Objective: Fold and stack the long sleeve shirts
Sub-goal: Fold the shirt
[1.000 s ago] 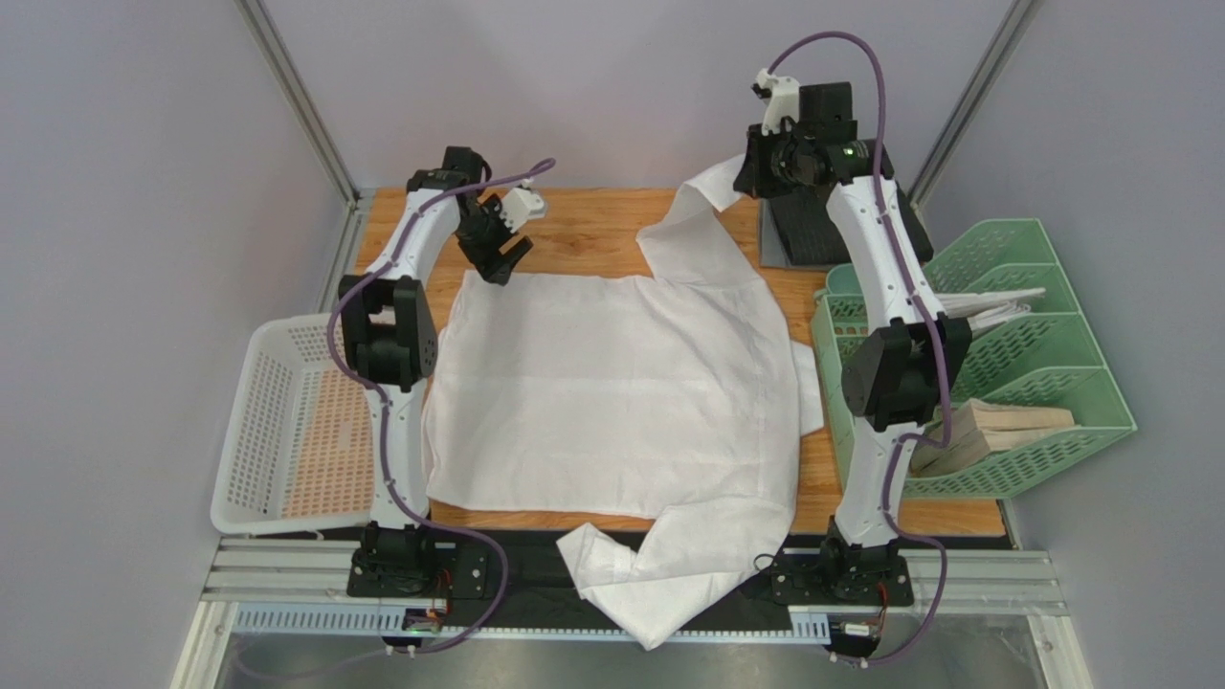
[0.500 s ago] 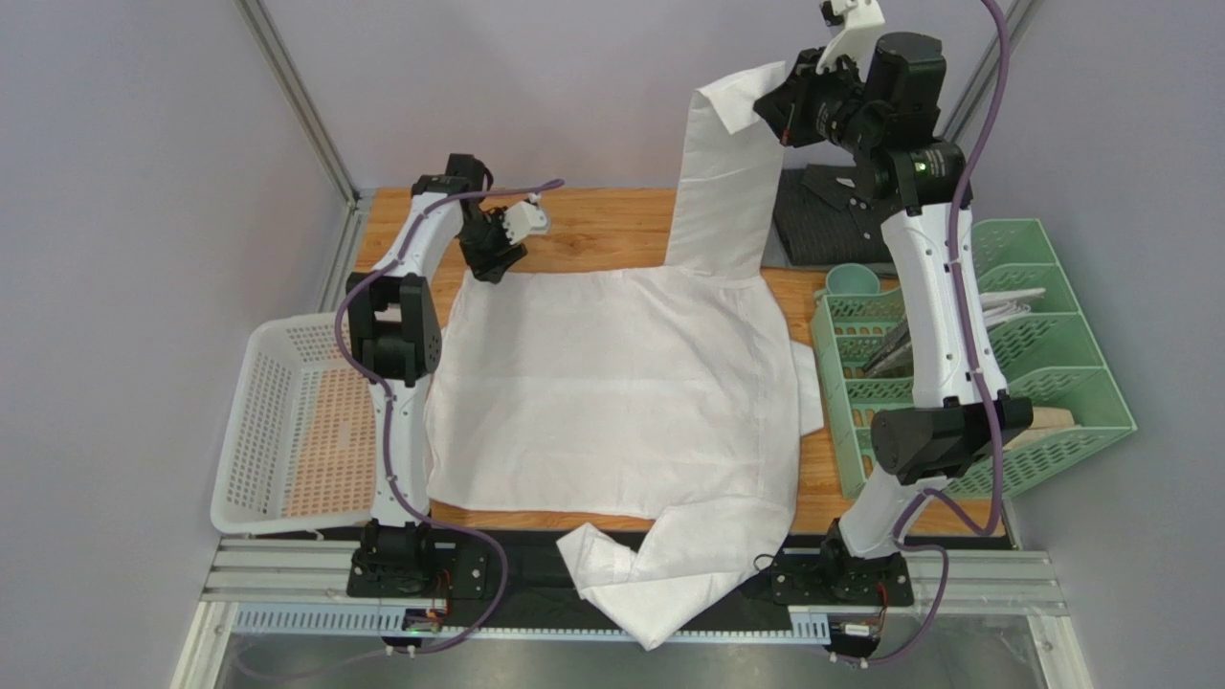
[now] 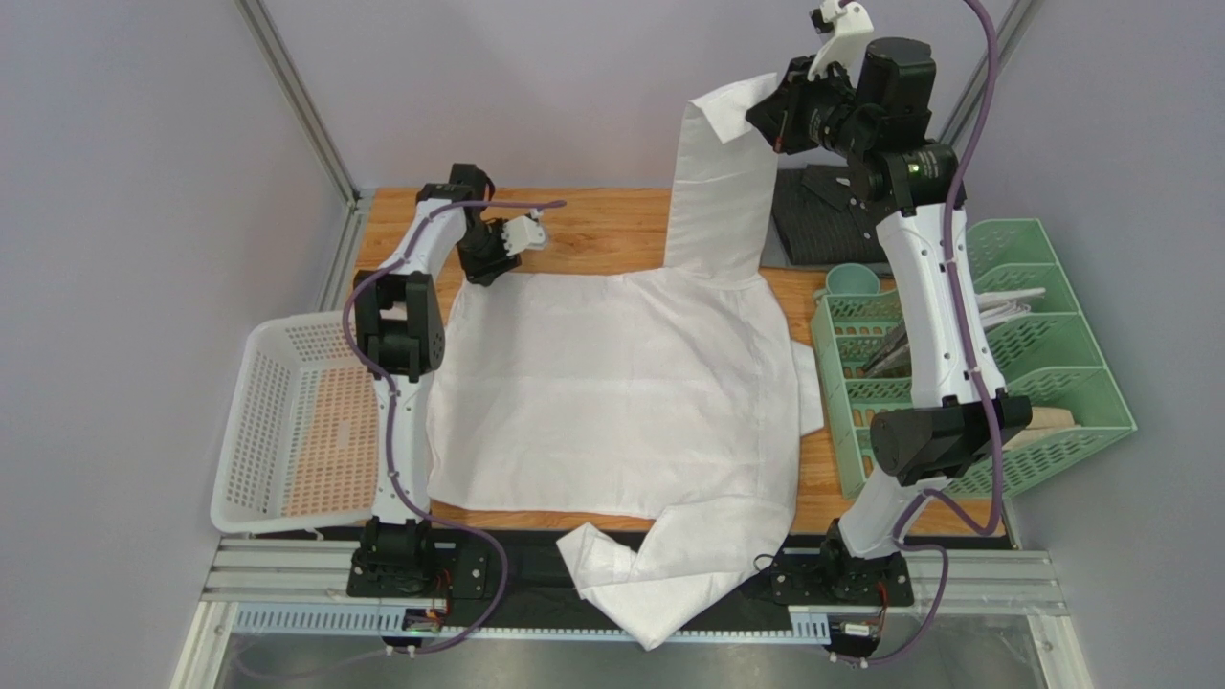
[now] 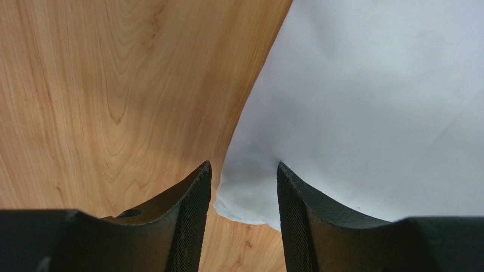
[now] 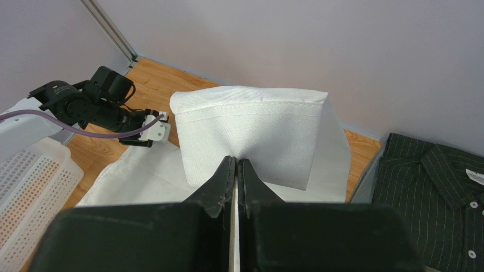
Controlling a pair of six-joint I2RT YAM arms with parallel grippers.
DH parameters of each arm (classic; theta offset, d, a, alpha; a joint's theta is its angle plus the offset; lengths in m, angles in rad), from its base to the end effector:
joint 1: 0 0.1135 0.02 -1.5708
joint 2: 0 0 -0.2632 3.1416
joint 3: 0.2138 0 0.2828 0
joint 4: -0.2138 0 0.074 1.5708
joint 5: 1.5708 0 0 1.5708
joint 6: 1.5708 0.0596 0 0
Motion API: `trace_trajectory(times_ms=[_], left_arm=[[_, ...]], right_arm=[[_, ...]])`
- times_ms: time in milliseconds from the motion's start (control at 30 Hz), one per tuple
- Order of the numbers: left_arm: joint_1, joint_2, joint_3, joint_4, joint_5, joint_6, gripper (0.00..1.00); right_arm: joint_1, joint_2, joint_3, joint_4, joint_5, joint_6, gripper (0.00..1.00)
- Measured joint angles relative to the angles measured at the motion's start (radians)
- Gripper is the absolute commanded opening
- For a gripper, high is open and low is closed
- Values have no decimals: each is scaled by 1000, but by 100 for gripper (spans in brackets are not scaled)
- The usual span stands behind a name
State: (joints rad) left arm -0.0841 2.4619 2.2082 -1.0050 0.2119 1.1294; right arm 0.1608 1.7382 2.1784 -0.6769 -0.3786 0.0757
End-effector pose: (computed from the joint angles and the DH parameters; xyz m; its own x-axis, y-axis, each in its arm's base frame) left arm 0.5449 -0.0585 0.1418 -0.2727 0.9101 -0.3122 0.9200 0.3416 0.1921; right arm 0.4052 0.0880 0.5147 -0.2689 0.0276 -0.9628 -0.4845 0.8601 0.1599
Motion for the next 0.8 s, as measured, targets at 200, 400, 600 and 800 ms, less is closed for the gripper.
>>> trace_trajectory(times_ms=[200, 400, 600, 800], left_arm=[[7, 3, 0, 5, -19, 26, 52], [8, 3, 0, 4, -21, 40, 46], [16, 13, 13, 0, -34, 58, 37], [29, 12, 13, 0, 0, 51, 0]], right_arm=[[0, 0, -1, -3, -7, 0, 0], [1, -1, -1, -6, -10, 0, 0], [2, -1, -1, -7, -14, 0, 0], [2, -4, -1, -8, -17, 0, 0]])
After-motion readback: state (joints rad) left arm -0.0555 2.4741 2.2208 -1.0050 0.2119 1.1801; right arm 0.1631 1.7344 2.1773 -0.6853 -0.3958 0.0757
